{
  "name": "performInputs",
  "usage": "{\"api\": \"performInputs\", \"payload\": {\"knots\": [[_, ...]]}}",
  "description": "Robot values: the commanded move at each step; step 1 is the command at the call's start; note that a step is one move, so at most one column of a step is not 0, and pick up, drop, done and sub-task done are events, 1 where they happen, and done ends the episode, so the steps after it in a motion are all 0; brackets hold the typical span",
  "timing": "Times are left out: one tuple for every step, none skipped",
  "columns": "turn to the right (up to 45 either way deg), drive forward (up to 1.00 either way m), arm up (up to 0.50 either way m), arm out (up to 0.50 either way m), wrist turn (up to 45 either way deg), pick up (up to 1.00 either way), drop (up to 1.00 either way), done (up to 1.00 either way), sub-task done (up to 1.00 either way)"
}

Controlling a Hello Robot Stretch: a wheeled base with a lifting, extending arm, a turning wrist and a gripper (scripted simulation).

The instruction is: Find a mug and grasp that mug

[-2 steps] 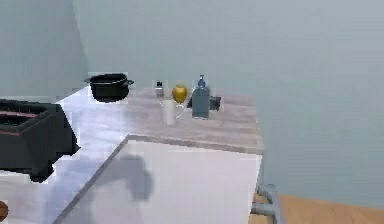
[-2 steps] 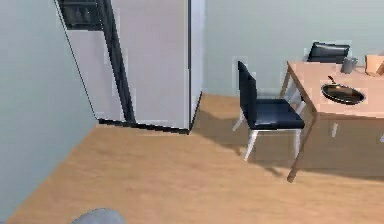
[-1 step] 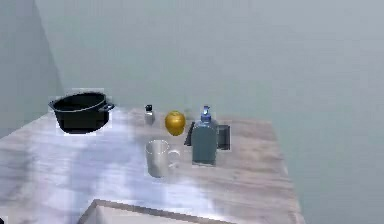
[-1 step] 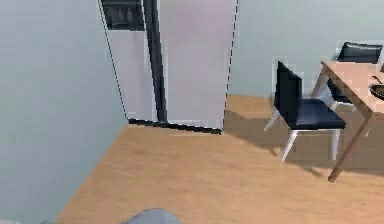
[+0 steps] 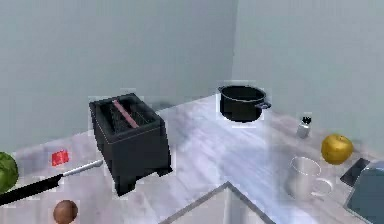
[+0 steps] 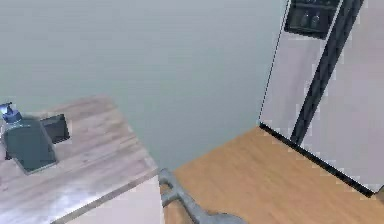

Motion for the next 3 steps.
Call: {"api": "performInputs", "payload": {"knots": [[-45.0,0.0,0.0,0.0,0.0,0.0,0.0,0.0,0.0],[-9.0,0.0,0.0,0.0,0.0,0.0,0.0,0.0,0.0],[0.0,0.0,0.5,0.0,0.0,0.0,0.0,0.0,0.0]]}}
